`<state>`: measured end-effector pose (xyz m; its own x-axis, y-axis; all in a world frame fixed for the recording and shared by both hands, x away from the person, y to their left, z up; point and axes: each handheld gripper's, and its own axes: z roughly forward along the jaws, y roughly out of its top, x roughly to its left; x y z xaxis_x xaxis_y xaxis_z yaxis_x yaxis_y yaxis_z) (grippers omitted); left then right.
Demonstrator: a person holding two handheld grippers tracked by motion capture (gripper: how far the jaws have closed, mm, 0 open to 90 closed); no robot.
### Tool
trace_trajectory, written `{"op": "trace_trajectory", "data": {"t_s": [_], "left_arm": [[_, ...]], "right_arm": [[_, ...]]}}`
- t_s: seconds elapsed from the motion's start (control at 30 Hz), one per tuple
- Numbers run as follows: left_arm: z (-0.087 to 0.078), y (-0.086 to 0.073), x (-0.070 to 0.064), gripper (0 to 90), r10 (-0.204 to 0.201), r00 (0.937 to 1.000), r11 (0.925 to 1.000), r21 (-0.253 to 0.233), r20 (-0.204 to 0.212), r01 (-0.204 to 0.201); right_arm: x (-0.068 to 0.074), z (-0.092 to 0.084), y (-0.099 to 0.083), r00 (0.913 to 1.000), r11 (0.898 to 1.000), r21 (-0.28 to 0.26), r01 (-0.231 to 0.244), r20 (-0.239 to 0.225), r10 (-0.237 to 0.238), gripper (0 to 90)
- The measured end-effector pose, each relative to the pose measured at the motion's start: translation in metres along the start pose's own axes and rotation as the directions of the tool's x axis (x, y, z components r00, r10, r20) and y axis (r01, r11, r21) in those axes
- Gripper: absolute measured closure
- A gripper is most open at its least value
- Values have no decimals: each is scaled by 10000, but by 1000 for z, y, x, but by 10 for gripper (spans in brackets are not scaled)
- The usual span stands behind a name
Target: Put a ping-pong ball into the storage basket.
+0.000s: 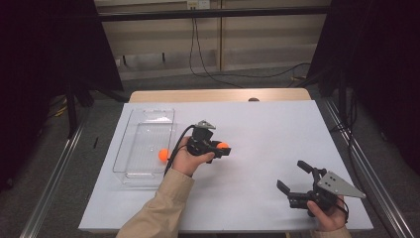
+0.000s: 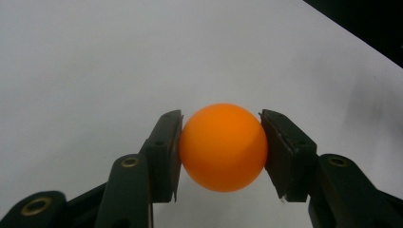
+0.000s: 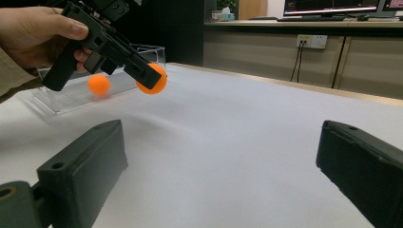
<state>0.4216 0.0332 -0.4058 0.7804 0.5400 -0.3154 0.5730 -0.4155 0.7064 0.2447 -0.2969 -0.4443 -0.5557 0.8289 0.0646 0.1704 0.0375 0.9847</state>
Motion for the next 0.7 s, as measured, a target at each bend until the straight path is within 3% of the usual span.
{"op": "trace_trajectory", "data": {"t_s": [0.7], "left_arm": [[-11,0,6,509,-225,9996,9997,13,-153,226]], "right_arm": [[0,0,1,10000,10000,-17,3,-4,-3,21]]}}
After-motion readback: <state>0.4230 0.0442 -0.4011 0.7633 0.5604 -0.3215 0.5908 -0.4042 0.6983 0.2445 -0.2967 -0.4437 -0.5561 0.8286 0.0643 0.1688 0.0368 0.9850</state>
